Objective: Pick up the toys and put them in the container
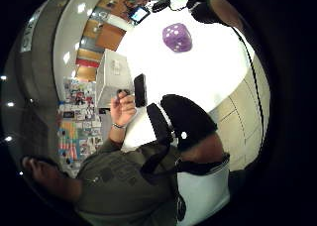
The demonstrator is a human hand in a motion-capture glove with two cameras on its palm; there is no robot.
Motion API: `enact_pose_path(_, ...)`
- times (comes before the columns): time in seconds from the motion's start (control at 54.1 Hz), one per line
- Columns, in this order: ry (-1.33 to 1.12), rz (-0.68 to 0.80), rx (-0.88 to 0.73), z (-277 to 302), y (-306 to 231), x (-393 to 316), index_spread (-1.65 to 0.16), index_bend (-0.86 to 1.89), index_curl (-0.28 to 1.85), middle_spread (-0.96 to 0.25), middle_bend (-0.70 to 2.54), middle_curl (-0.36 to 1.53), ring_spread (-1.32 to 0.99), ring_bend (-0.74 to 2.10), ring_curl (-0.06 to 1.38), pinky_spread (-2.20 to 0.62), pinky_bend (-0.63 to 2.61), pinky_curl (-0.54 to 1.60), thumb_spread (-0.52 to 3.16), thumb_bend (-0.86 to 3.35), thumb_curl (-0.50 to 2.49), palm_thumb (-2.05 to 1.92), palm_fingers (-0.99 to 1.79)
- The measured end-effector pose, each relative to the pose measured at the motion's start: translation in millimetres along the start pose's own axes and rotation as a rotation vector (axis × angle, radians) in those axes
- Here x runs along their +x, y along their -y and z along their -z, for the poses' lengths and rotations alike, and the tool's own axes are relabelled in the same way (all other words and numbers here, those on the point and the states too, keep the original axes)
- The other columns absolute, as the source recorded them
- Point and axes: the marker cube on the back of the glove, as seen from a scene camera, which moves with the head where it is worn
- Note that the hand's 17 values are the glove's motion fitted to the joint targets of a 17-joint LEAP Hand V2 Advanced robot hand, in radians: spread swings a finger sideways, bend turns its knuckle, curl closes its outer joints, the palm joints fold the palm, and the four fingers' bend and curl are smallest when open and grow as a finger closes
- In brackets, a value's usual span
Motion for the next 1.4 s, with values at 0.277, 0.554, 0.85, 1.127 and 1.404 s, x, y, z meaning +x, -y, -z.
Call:
enact_pose_path(0.277, -0.011, -0.045, 0.013, 0, -4, -3, -0.32, 0.25, 0.17, -0.09, 0.17, 0.08, -0.13, 0.40, 0.13, 0.01, 0.55, 0.21, 1.12, 0.03, 0.09, 0.03, 0.35)
enact_pose_path(0.554, 0.016, 0.005, 0.047, -4, 33, -12, -0.36, 0.25, 0.24, -0.10, 0.19, 0.14, -0.15, 0.45, 0.15, 0.01, 0.58, 0.25, 1.31, 0.00, 0.16, 0.02, 0.31)
enact_pose_path(0.85, 0.055, 0.169, 0.079, -83, 154, -42, -0.38, 0.20, 0.29, -0.12, 0.20, 0.20, -0.18, 0.48, 0.16, 0.00, 0.62, 0.28, 1.34, -0.01, 0.21, 0.01, 0.36)
enact_pose_path(1.127, -0.088, 0.102, 0.161, -156, 211, -54, -0.42, 0.33, 0.37, -0.13, 0.16, 0.21, -0.19, 0.34, 0.15, -0.01, 0.70, 0.32, 1.26, -0.01, 0.25, 0.03, 0.22)
enact_pose_path(1.404, 0.234, 0.018, 0.323, -116, 183, -54, -0.39, 0.23, 0.35, -0.30, 0.62, 0.39, -0.36, 1.18, 0.45, -0.39, 0.93, 0.41, 1.38, 0.19, 0.42, 0.43, 1.36)
